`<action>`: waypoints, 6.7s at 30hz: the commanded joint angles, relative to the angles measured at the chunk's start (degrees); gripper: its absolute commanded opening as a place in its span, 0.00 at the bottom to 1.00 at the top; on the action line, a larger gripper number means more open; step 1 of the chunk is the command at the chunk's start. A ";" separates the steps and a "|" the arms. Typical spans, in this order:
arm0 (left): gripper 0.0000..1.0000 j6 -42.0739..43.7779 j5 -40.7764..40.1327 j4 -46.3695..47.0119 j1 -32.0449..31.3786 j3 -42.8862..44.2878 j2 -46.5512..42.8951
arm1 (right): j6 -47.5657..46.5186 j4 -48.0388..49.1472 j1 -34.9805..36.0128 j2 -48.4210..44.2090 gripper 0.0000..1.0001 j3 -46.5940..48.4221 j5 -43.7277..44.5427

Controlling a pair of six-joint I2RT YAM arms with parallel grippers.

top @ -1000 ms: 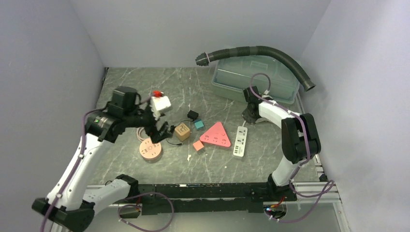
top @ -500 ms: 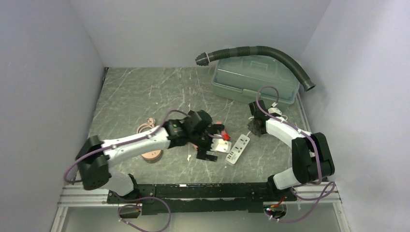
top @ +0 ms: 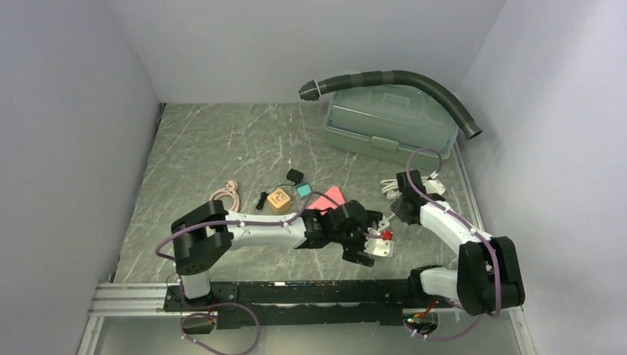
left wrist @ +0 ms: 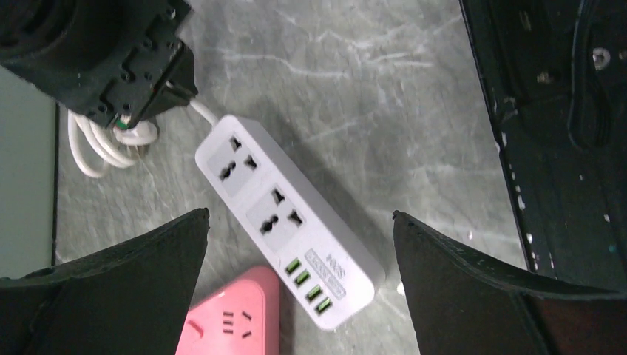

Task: Insert the plug
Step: Move the socket to the center of the board, then pick up the plug from the center of the board, then move the socket to the center of the board, then insert the plug into the socket.

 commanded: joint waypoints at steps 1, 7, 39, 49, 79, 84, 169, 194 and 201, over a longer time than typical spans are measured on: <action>1.00 -0.46 -6.01 5.70 -1.83 2.48 3.96 | -1.64 0.09 -0.11 -1.84 0.02 -1.08 -1.16; 1.00 1.58 -9.15 1.98 -1.31 1.67 7.06 | -2.59 -0.94 -0.07 -8.31 0.04 -4.95 -3.00; 1.00 -6.09 -6.69 -26.93 13.42 1.42 -18.83 | -28.13 0.15 -0.07 -13.78 0.99 9.96 -28.90; 0.90 -9.17 2.06 -25.82 22.55 -4.02 -15.61 | -32.32 19.96 0.05 6.26 1.00 12.19 -55.67; 0.54 -6.94 0.44 -18.00 23.38 -3.88 -2.56 | -32.47 38.03 5.47 24.36 0.91 2.90 -55.32; 0.52 -6.69 0.36 -17.73 23.39 -3.65 -1.55 | -27.33 46.22 5.47 24.48 0.86 -1.09 -58.65; 1.00 -13.95 -2.30 -33.07 18.79 12.34 -4.31 | -24.49 -6.35 -18.52 -22.64 0.00 11.70 -59.84; 0.99 2.10 15.97 -31.77 24.37 9.80 -13.77 | -2.03 1.97 -5.68 -18.27 0.00 -1.21 -73.37; 0.99 5.19 17.52 -34.36 24.66 8.67 -13.75 | -3.36 3.79 -6.27 -16.95 0.00 -3.58 -74.07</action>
